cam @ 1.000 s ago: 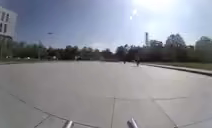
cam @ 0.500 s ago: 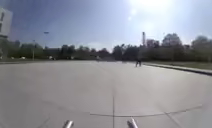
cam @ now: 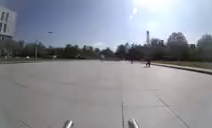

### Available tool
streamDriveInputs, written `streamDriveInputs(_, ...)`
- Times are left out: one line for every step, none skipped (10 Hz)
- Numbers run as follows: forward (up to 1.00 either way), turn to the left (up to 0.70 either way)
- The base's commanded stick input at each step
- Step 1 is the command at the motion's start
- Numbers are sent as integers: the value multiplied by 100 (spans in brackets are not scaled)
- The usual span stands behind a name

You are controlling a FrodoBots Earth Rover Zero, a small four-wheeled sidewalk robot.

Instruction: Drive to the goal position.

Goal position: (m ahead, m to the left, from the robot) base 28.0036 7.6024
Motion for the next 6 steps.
streamDriveInputs(100,0)
streamDriveInputs(100,0)
streamDriveInputs(100,0)
streamDriveInputs(100,0)
streamDriveInputs(100,0)
streamDriveInputs(100,0)
